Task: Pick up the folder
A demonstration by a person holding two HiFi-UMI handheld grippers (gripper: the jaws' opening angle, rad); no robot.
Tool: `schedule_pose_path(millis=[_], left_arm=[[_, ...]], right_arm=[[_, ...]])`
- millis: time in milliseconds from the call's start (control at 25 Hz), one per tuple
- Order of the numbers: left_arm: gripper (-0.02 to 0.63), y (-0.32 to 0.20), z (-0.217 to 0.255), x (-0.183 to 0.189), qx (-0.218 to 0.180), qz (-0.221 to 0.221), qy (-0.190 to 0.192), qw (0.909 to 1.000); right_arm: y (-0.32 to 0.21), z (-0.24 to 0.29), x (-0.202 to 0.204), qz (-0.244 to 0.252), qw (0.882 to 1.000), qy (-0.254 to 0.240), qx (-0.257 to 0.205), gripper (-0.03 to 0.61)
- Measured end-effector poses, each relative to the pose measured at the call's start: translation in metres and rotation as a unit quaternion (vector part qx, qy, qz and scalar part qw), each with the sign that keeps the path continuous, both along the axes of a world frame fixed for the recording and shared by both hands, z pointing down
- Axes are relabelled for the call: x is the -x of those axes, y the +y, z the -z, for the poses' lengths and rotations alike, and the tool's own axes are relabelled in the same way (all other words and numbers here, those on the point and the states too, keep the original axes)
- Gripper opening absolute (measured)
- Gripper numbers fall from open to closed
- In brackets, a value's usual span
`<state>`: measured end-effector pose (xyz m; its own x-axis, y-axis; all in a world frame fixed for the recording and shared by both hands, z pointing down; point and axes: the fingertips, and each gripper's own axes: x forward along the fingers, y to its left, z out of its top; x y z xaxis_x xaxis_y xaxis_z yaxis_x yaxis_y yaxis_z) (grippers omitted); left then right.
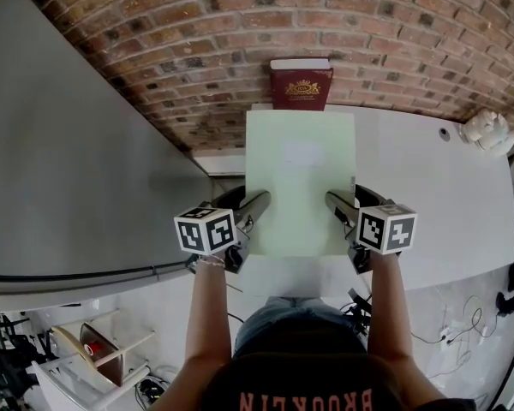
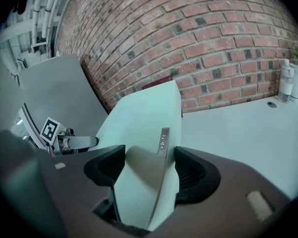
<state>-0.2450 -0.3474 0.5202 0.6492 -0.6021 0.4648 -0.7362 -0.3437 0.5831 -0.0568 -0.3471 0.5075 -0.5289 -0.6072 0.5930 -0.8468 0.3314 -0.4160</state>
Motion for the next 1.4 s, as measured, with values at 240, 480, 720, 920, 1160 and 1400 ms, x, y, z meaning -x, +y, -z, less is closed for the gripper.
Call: schedule_pose_path(millis=[240,480,720,920,1160,1400], left_arm=[[0.298,-0.013,0.032,-0.001,-0.045,-0.001,-0.006,0.999],[0.298,-0.023,0.058,-0.001,-0.08,-0.003,-0.012,0.9967],[0.298,-0.029,0.083,-0.003,-0.121,-0.002,-0.016,0.9925],[0.298,-0.033,0.108,-0.006,-0.168,-0.004,-0.03,0.9853],[0.296,-0.032,0.136,-0.006,-0.216,0.005,-0.04,0.9756],[0.296,-0.028,0.162,-0.004,-0.259,0.017,-0.04,0.9649]], right_arm=[[-0.011,0.031,0.0,0.001,0.999,0.002,-0.042,0.316],[-0.021,0.056,0.0,0.004,0.997,0.005,-0.075,0.314],[-0.026,0.082,-0.002,0.008,0.993,0.012,-0.118,0.314],[-0.03,0.105,-0.005,0.012,0.986,0.02,-0.162,0.311],[-0.029,0.131,-0.005,0.014,0.978,0.026,-0.209,0.311],[-0.025,0.157,-0.003,0.013,0.967,0.026,-0.255,0.308]])
